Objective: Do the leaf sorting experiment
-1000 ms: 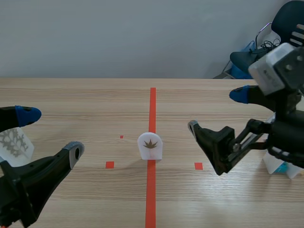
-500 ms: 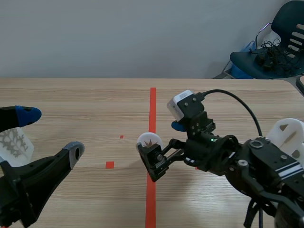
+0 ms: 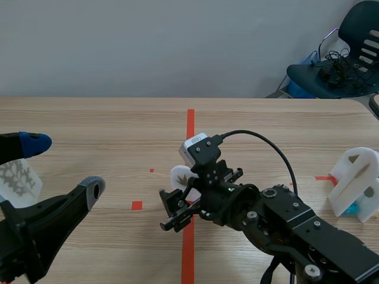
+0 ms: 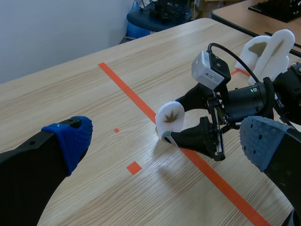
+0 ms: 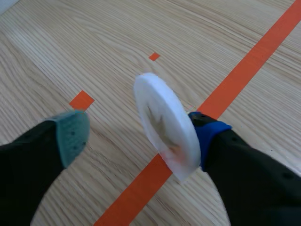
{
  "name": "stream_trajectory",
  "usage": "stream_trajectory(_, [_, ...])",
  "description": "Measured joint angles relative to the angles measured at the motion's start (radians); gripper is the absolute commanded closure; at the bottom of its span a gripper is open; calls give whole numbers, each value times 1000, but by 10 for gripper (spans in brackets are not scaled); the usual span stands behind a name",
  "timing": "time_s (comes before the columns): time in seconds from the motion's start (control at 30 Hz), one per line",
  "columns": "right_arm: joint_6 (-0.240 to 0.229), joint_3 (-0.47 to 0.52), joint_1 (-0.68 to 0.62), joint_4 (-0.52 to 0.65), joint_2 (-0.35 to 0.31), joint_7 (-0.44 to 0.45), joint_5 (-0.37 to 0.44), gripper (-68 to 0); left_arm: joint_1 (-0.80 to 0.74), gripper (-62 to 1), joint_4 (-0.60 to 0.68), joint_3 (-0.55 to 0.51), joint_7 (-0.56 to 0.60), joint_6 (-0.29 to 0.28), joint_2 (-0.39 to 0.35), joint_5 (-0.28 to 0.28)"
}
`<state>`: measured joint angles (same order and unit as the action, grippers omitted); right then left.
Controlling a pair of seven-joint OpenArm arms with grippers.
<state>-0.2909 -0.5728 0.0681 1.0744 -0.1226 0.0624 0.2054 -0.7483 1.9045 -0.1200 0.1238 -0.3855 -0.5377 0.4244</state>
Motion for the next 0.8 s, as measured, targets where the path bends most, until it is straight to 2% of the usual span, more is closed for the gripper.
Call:
stream_trajectory(0.2, [0,0,-2,4,-3,-4,0,-100,0,-623,0,0,0,0,0,0])
stream_trajectory(0.3, [0,0,-2,4,-3,-4,0,-21,0,-623,0,0,0,0,0,0])
stream_trajectory(0.43, [0,0,-3,35,-8,-18,0,-15,0,-623,0,0,0,0,0,0])
stream_trajectory(0.5, [0,0,-7,104,-20,-80,0,-15,0,-623,0,0,0,0,0,0])
stream_trajectory(0.63, [-1,37,-19,322,-51,-197,0,-15,0,-623,0,0,1,0,0,0])
stream_trajectory(0.8, [9,164,-85,603,-101,-240,4,-15,0,-623,0,0,0,-4,-1,0])
